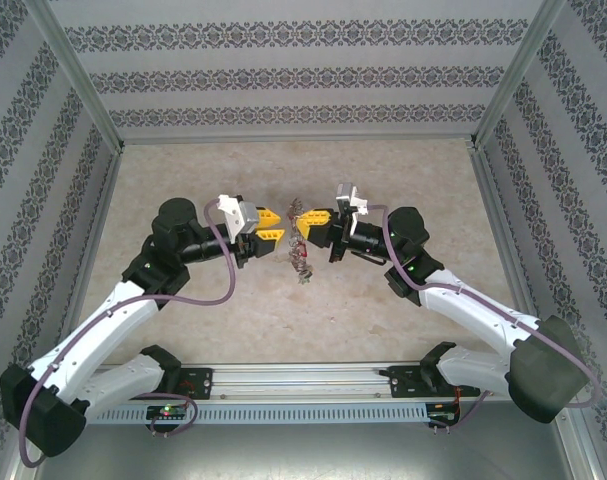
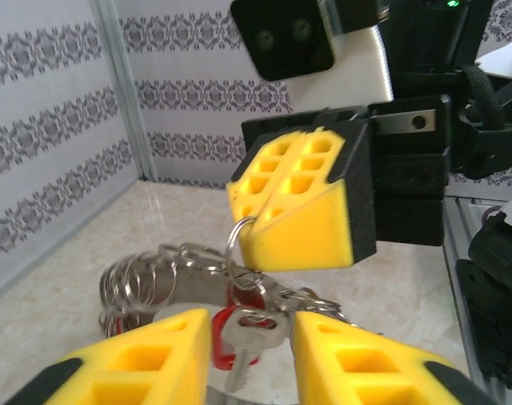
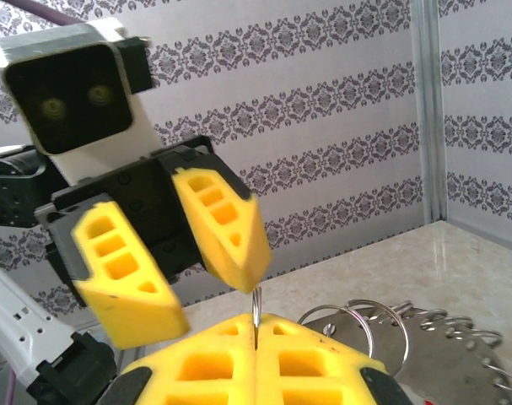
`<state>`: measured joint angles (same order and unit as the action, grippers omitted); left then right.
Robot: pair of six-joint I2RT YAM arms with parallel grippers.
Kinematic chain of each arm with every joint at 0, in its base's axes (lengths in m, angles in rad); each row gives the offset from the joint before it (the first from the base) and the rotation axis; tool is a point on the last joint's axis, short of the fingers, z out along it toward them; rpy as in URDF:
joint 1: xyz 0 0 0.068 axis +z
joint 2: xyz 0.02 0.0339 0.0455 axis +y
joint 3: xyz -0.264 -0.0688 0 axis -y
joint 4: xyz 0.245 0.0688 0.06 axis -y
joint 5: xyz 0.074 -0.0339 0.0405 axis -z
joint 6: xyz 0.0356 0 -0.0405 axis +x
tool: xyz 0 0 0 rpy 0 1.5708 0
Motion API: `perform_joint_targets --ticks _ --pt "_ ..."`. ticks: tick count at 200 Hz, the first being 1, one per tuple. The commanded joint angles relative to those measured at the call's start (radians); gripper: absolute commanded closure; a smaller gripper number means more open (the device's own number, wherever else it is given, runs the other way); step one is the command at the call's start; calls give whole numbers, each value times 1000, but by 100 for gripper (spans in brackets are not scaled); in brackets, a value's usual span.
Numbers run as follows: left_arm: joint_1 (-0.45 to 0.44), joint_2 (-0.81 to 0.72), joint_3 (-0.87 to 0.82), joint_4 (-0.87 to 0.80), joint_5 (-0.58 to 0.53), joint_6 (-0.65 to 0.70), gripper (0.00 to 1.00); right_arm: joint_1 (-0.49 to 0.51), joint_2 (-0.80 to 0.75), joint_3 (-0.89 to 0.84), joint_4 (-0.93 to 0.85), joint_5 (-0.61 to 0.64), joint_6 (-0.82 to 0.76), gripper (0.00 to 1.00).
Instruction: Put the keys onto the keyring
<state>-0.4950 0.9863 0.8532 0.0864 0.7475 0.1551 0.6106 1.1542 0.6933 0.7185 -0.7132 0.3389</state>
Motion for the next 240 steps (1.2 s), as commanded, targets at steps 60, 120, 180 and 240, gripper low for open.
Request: perform_joint_targets --ticks 60,120,180,240 --pt "12 97 70 26 133 -100 77 -3 -31 27 -21 -77 -92 100" --pt "11 94 81 10 171 -82 77 3 -40 41 -154 -99 -213 100" --pt "18 58 70 -80 103 1 76 -51 -85 62 -452 -215 -478 100" --pt "53 26 35 -110 -66 6 71 -68 -66 92 -762 -172 -728 100"
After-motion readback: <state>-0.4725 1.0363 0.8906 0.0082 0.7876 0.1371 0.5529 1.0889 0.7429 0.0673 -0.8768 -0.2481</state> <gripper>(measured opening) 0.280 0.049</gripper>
